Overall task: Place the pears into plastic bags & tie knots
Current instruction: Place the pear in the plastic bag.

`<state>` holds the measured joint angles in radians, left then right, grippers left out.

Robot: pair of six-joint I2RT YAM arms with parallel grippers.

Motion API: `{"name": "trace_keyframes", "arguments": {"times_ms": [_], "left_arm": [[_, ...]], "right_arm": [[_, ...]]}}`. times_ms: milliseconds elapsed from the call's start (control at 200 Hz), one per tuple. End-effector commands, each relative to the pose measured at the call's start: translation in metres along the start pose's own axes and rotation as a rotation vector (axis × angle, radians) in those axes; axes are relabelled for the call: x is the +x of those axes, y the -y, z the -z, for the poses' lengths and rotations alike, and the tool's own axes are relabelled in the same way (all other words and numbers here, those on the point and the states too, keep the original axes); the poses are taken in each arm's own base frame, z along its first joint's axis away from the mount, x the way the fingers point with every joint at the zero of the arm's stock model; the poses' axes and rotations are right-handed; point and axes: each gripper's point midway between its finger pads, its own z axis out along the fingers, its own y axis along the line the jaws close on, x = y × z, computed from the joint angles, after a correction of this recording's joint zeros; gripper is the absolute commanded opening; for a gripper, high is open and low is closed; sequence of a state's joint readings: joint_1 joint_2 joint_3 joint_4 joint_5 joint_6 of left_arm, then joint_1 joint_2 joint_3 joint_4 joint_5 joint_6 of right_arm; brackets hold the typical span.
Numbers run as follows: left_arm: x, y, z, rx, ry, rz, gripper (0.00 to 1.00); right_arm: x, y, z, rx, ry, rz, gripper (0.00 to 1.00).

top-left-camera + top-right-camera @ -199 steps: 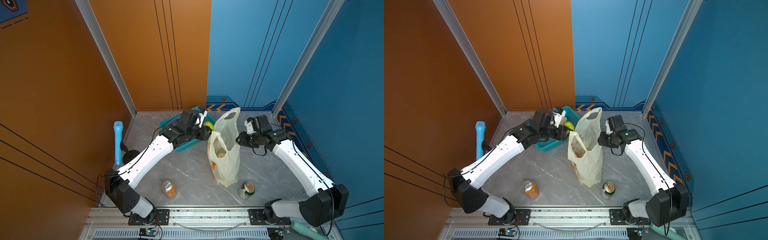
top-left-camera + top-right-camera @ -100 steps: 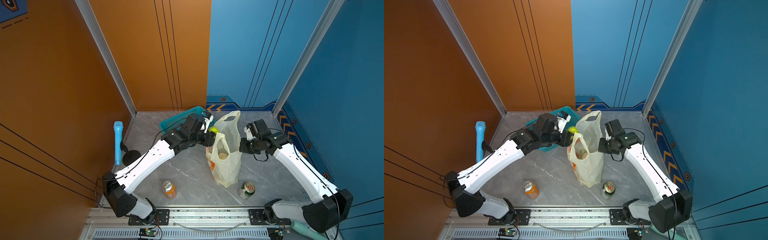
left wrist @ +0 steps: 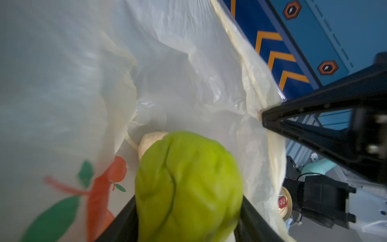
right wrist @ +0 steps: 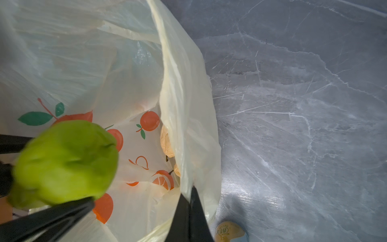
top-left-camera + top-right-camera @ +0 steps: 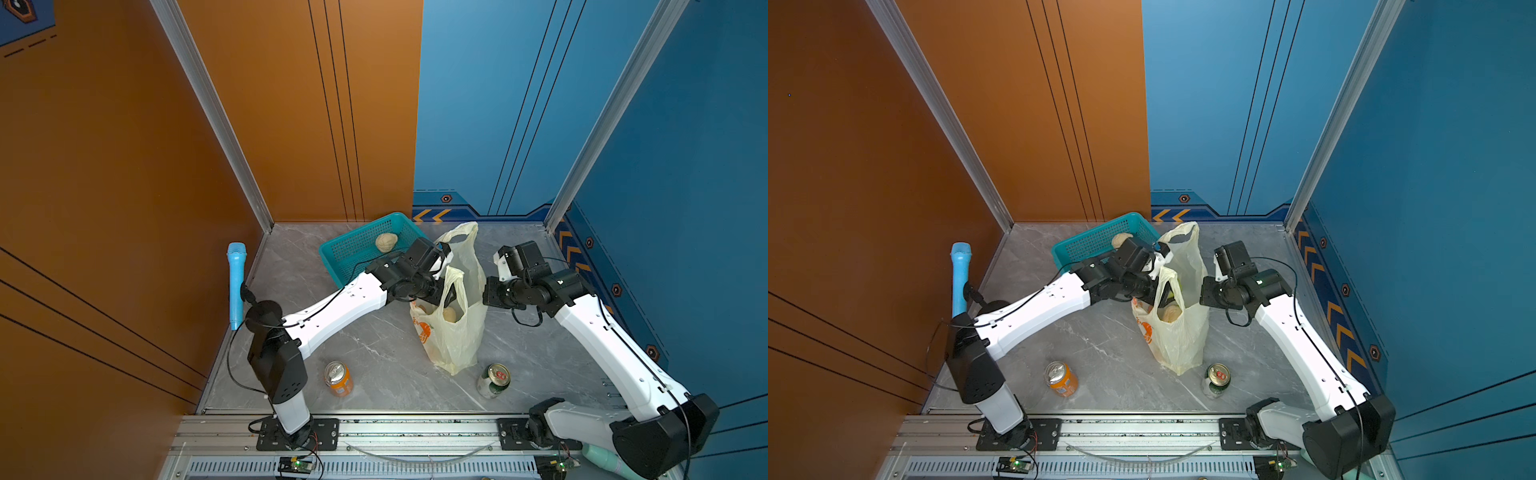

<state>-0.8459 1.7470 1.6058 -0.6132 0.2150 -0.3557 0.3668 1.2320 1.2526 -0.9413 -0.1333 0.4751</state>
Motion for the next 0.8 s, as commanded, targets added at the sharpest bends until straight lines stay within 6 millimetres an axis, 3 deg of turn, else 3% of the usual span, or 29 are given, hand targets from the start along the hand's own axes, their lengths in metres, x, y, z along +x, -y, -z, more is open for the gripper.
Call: {"name": "trace_keyframes", "arguments": {"times_ms": [0, 100, 140, 380, 531, 616, 761, 796], "left_arm": [[0.007, 0.027, 0.008, 0.091, -0.043, -0.032, 0.76], [0.001, 0.027, 0.02, 0.074, 0.0, -0.057, 0.85], [-0.003, 0.025, 0.028, 0.07, 0.027, -0.059, 0.93], [-0.033, 0.0, 0.084, 0.007, 0.196, -0.022, 0.93], [-0.045, -0.041, 0.109, -0.095, 0.272, 0.051, 0.9], [-0.047, -0.075, 0.119, -0.162, 0.295, 0.124, 0.88], [-0.041, -0.135, 0.115, -0.29, 0.269, 0.212, 0.87], [-0.04, -0.148, 0.11, -0.312, 0.254, 0.225, 0.83]], "right_arm": [[0.0, 0.001, 0.004, 0.005, 0.026, 0.008, 0.0], [0.001, 0.004, 0.003, 0.014, 0.029, 0.005, 0.0], [0.001, 0.004, 0.003, 0.017, 0.027, 0.003, 0.0], [0.0, 0.009, 0.004, 0.039, 0.037, -0.004, 0.0], [0.001, 0.012, 0.002, 0.052, 0.036, -0.005, 0.0], [0.0, 0.013, 0.001, 0.058, 0.035, -0.008, 0.0], [-0.002, 0.014, 0.001, 0.065, 0.04, -0.012, 0.0], [-0.002, 0.015, 0.0, 0.068, 0.037, -0.013, 0.0]]}}
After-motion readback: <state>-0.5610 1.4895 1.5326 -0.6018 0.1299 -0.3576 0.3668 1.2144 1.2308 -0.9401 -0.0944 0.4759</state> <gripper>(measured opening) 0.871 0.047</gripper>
